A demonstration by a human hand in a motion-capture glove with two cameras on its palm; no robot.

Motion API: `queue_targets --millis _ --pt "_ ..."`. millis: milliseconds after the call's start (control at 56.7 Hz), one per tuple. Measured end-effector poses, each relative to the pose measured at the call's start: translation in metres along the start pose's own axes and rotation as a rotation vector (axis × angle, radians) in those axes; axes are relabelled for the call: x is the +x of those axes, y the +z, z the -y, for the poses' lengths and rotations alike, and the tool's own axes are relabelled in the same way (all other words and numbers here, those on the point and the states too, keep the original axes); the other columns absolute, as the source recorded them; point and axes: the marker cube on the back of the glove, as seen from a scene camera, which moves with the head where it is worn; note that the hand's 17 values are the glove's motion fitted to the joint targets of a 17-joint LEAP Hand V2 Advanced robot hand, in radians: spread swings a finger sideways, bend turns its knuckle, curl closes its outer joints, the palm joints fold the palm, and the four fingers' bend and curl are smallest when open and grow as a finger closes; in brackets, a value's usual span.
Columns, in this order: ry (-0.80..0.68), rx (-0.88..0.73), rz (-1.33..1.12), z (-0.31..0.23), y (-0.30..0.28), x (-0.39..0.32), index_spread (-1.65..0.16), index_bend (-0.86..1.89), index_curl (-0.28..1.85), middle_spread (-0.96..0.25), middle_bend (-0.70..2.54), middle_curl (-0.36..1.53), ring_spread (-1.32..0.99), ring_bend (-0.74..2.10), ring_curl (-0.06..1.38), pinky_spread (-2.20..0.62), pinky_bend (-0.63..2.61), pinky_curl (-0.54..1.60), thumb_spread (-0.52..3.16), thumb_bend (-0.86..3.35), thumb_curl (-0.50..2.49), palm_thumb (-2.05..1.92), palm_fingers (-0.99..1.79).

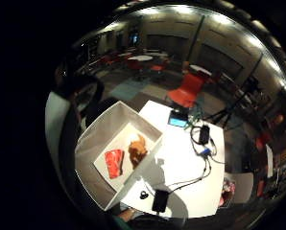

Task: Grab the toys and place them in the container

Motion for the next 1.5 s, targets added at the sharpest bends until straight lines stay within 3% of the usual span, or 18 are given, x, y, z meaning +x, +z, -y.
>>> queue_targets --millis 194,229,282,300,370,582,952,1146,1499 --pt "-0.054 -0.089 -0.001 -0.022 0.013 0.030 -0.35 0.52 0.56 -0.61 1.14 1.27 -0.73 1.66 1.10 -0.48 1.60 0.84 1.23 -0.05 0.28 0.14 0.20" --pt "-0.137 -0.105 0.002 -0.036 0.011 0.043 -0.36 0.55 0.56 -0.59 1.02 1.22 -0.70 1.60 1.07 -0.47 1.55 0.81 1.21 -0.05 0.28 0.12 0.17" --pt "-0.381 -0.127 0.020 -0.066 0.006 0.067 -0.37 0.58 0.56 -0.57 0.89 1.17 -0.66 1.51 1.01 -0.44 1.46 0.76 1.19 -0.04 0.28 0.09 0.15" --pt "-0.383 -0.135 0.029 -0.074 0.004 0.074 -0.37 0.61 0.57 -0.55 0.82 1.14 -0.64 1.46 0.99 -0.43 1.40 0.73 1.19 -0.03 0.28 0.09 0.11" --pt "-0.131 -0.162 0.065 -0.100 -0.003 0.091 -0.37 0.65 0.58 -0.50 0.67 1.06 -0.59 1.32 0.92 -0.40 1.32 0.67 1.19 -0.02 0.28 0.07 0.07" --pt "-0.017 -0.120 0.072 -0.183 0.000 0.172 -0.38 0.70 0.57 -0.37 0.44 0.90 -0.47 1.00 0.76 -0.27 1.12 0.53 1.20 -0.02 0.28 0.03 0.01" --pt "0.266 -0.102 -0.107 -0.290 0.084 0.295 -0.38 0.59 0.52 -0.24 0.28 0.72 -0.38 0.84 0.64 -0.16 0.99 0.42 1.22 -0.02 0.29 0.02 0.12" --pt "0.303 -0.170 -0.071 -0.317 0.119 0.316 -0.39 0.53 0.50 -0.22 0.26 0.67 -0.37 0.80 0.61 -0.15 0.95 0.39 1.22 -0.02 0.29 -0.01 0.18" --pt "0.302 -0.175 -0.129 -0.327 0.117 0.320 -0.39 0.46 0.49 -0.19 0.20 0.61 -0.37 0.72 0.57 -0.13 0.89 0.36 1.21 -0.03 0.29 -0.02 0.22"
